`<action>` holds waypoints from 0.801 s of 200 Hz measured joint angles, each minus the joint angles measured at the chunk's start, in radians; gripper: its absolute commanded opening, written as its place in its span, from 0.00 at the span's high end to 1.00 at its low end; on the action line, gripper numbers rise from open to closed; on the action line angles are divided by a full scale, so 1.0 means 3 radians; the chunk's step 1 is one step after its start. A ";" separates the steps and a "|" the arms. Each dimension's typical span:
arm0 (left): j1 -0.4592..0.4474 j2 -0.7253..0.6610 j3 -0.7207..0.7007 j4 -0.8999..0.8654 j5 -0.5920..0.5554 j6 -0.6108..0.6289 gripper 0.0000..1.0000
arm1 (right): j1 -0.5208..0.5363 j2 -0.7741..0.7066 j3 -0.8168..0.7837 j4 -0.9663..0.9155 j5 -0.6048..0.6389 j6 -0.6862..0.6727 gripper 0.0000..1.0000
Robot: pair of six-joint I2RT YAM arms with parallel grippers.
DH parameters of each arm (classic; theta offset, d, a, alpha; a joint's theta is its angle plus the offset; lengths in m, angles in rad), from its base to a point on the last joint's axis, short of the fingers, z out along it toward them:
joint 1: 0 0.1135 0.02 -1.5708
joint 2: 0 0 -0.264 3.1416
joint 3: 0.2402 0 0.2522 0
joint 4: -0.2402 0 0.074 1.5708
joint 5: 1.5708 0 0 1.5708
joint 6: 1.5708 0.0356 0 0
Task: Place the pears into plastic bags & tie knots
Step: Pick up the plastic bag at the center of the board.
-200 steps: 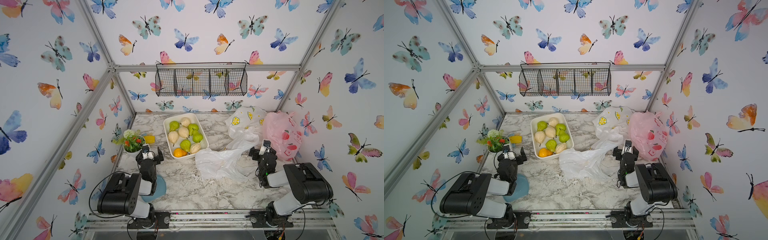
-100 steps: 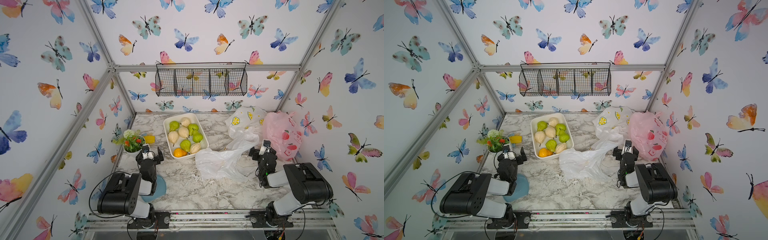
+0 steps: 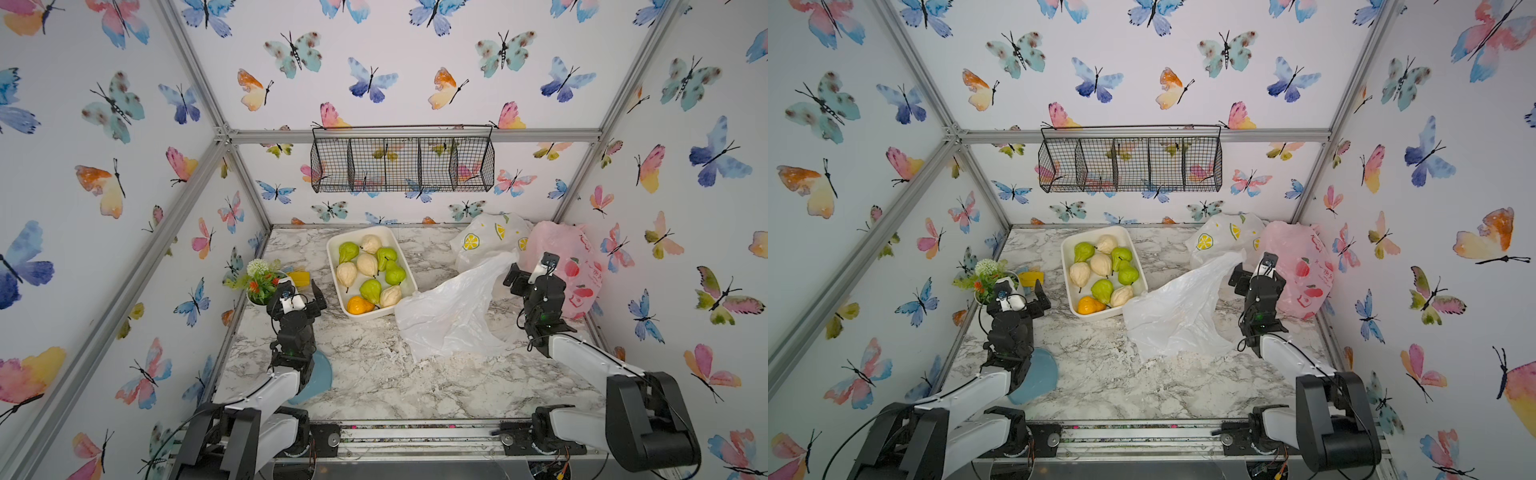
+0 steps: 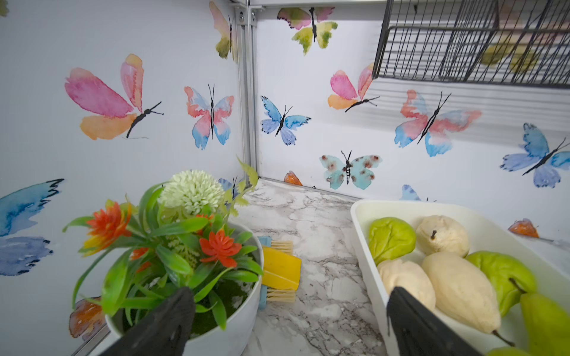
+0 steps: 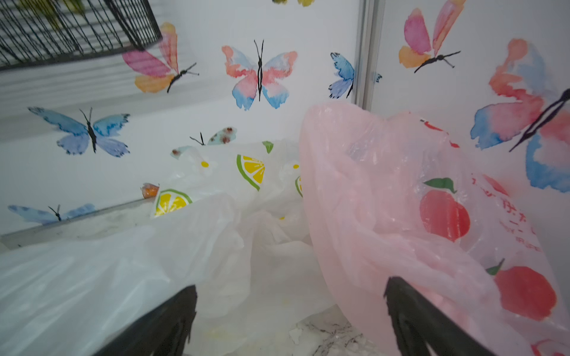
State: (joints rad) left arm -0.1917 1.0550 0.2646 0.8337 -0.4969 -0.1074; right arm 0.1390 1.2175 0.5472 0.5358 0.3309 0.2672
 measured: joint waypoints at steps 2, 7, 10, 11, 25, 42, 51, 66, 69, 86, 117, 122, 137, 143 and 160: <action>-0.0005 -0.0039 0.0036 -0.0090 -0.0013 -0.0050 0.02 | 0.0000 -0.0031 0.0008 -0.0051 -0.0010 0.0045 0.02; -0.0013 -0.0103 0.0106 -0.0249 -0.0024 -0.0148 0.02 | 0.0000 -0.0102 0.0014 -0.0163 -0.0050 0.0182 0.01; -0.0017 -0.0128 0.0136 -0.0320 -0.0028 -0.0191 0.02 | 0.0000 -0.0142 0.0013 -0.0240 -0.0075 0.0264 0.00; -0.0017 -0.0142 0.0154 -0.0359 -0.0031 -0.0211 0.01 | 0.0000 -0.0150 0.0013 -0.0257 -0.0076 0.0287 0.00; -0.0015 -0.0251 0.0393 -0.0874 -0.0078 -0.0566 0.02 | -0.0015 -0.0231 0.0010 -0.0598 -0.0385 0.0554 0.08; 0.0060 -0.0276 0.0718 -0.1512 0.0010 -0.1008 0.00 | -0.0036 -0.0181 0.0048 -0.0998 -0.0852 0.0704 0.18; 0.0181 -0.0284 0.0846 -0.1728 0.0257 -0.1119 0.06 | -0.0037 -0.0120 0.0102 -0.1249 -0.1085 0.0765 0.19; 0.0430 -0.0318 0.0997 -0.1982 0.0771 -0.1230 0.14 | -0.0031 -0.0071 0.0159 -0.1639 -0.1399 0.0842 0.21; 0.0459 -0.0322 0.1025 -0.2037 0.0835 -0.1228 0.15 | -0.0031 -0.0074 0.0160 -0.1715 -0.1459 0.0853 0.21; 0.0511 -0.0310 0.1254 -0.2398 0.1183 -0.1226 0.19 | -0.0031 -0.0161 0.0159 -0.2146 -0.1678 0.0879 0.20; 0.0305 -0.0142 0.1816 -0.3058 0.1391 -0.1148 0.19 | -0.0031 -0.0473 0.0346 -0.2931 -0.1818 0.0810 0.13; 0.0267 -0.0122 0.1876 -0.3134 0.1395 -0.1141 0.19 | -0.0031 -0.0493 0.0422 -0.3016 -0.1835 0.0804 0.13; 0.0118 -0.0055 0.2056 -0.3372 0.1401 -0.1109 0.19 | -0.0031 -0.0505 0.0706 -0.3180 -0.1925 0.0785 0.13; 0.0057 -0.0031 0.2112 -0.3443 0.1400 -0.1097 0.18 | -0.0031 -0.0492 0.0810 -0.3211 -0.1975 0.0778 0.12; -0.0149 0.0039 0.2265 -0.3586 0.1375 -0.1061 0.17 | -0.0031 -0.0399 0.1033 -0.3211 -0.2112 0.0809 0.12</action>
State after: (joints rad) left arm -0.2363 1.0668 0.9440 -0.2420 -0.0845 -0.4255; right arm 0.1299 1.0977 0.8570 -0.4274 -0.3027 0.5098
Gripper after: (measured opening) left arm 0.818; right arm 0.878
